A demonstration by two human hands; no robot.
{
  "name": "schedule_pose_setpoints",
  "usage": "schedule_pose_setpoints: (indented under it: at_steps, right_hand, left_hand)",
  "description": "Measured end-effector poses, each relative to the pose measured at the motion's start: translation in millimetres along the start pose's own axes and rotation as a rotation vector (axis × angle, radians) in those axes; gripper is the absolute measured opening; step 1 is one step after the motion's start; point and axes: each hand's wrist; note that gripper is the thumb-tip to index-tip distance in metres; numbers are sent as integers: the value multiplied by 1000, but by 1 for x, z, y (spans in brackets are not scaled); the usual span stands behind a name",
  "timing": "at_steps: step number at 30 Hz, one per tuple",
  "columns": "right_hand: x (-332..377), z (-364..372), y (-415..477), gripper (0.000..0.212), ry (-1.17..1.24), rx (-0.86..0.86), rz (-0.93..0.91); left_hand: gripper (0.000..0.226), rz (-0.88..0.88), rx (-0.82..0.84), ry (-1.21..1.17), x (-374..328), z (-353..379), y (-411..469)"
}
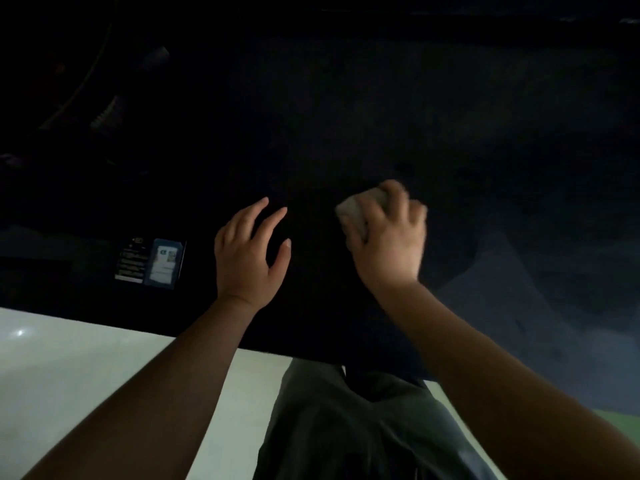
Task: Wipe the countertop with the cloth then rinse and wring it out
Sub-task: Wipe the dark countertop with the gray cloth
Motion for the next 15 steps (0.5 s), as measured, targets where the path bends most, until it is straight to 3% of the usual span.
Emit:
schedule_pose_setpoints:
  at_steps: [5, 9, 12, 15]
  right_hand:
    - [-12, -8, -79, 35, 40, 99, -204]
    - [-35, -21, -79, 36, -16, 46, -28]
    - [-3, -11, -54, 38, 21, -19, 204]
    - [52, 10, -51, 38, 19, 43, 95]
  left_hand:
    - [45, 10, 23, 22, 0, 0, -2]
    - [48, 58, 100, 10, 1, -5, -2]
    - [51, 116, 172, -9, 9, -20, -7]
    - [47, 175, 139, 3, 35, -39, -20]
Point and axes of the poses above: each hand's wrist, its own y-axis towards the middle knuckle, its own z-axis out of the palm, x = y × z
